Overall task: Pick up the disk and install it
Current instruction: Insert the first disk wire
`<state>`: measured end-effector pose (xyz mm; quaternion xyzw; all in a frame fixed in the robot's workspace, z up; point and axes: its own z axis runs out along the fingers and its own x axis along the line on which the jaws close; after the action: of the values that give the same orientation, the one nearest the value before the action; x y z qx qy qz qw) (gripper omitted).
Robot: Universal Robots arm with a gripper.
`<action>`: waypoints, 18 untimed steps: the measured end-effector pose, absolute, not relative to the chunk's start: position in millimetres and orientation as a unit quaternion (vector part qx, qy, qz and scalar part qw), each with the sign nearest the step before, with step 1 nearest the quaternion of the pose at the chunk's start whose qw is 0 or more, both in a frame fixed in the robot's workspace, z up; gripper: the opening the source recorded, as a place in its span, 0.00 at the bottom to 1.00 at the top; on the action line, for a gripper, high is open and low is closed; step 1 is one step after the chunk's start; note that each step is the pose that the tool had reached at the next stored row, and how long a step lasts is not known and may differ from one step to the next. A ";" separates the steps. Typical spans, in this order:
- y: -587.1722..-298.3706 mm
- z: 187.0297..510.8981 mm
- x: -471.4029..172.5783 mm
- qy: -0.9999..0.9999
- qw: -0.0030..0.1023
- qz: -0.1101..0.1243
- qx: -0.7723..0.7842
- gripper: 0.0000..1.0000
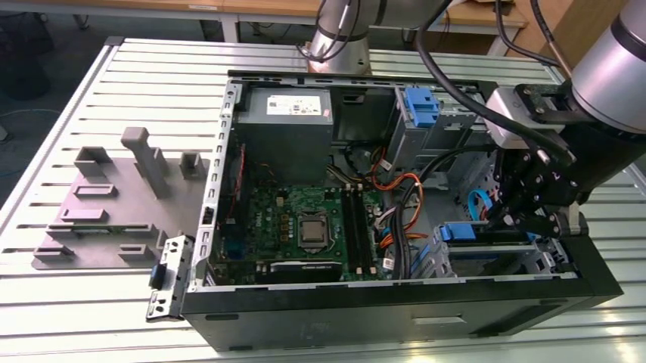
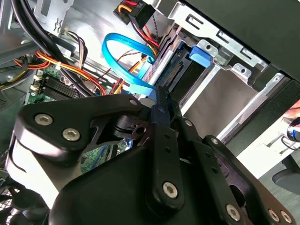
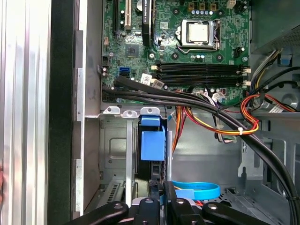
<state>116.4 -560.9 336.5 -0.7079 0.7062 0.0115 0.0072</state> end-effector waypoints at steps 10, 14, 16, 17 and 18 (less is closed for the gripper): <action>-561.1 335.2 116.4 0.706 0.007 0.011 -0.708 0.16; -561.0 333.5 116.4 0.706 0.007 0.012 -0.708 0.16; -561.1 333.5 116.4 0.706 0.007 0.011 -0.708 0.16; -561.1 333.5 116.4 0.706 0.007 0.011 -0.708 0.16; -561.1 333.4 116.4 0.706 0.007 0.011 -0.708 0.16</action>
<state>116.4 -561.1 333.4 -0.7078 0.7062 0.0115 0.0072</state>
